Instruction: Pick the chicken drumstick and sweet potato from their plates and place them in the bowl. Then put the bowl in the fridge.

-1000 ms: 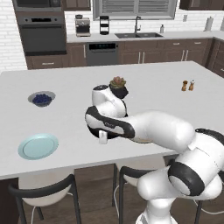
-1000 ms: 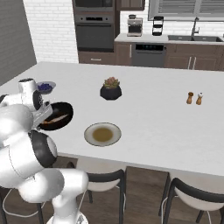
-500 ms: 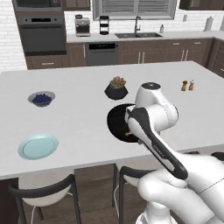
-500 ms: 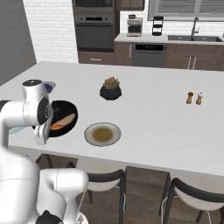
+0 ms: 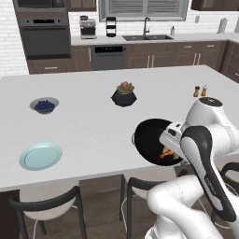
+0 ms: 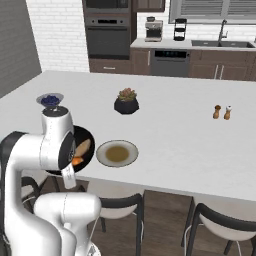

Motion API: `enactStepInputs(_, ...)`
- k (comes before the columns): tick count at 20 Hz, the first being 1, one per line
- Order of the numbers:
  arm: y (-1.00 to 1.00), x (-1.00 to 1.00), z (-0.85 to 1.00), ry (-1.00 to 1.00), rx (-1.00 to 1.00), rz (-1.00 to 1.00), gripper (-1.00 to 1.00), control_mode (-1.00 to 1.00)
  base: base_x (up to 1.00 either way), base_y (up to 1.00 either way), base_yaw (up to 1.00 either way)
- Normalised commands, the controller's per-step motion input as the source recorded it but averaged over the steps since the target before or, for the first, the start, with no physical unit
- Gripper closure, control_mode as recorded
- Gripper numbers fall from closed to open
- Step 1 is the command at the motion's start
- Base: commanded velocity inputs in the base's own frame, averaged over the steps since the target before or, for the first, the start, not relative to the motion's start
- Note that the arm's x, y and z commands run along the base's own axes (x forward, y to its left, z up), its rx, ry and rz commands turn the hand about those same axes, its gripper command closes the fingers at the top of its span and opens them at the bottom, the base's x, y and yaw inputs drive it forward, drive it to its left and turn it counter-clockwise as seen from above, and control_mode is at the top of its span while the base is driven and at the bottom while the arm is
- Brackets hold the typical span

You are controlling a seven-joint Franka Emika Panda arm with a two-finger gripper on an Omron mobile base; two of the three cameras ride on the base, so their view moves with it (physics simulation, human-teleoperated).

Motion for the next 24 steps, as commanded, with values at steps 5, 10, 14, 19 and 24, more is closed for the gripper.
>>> enactStepInputs(5,-0.4,-0.54,0.14,0.0,-0.01,0.03,1.0,-1.0,0.0,0.0,0.0)
enactStepInputs(10,-0.16,-0.07,0.0,0.0,-0.04,-0.01,1.0,-1.0,0.0,0.0,0.0)
enactStepInputs(14,-0.07,0.0,0.0,0.0,0.0,0.0,1.0,-1.0,0.0,0.0,0.0)
enactStepInputs(19,0.0,0.0,0.0,0.0,0.0,0.0,1.0,-1.0,0.0,0.0,0.0)
enactStepInputs(24,0.0,0.0,0.0,0.0,0.0,0.0,1.0,-1.0,0.0,0.0,0.0)
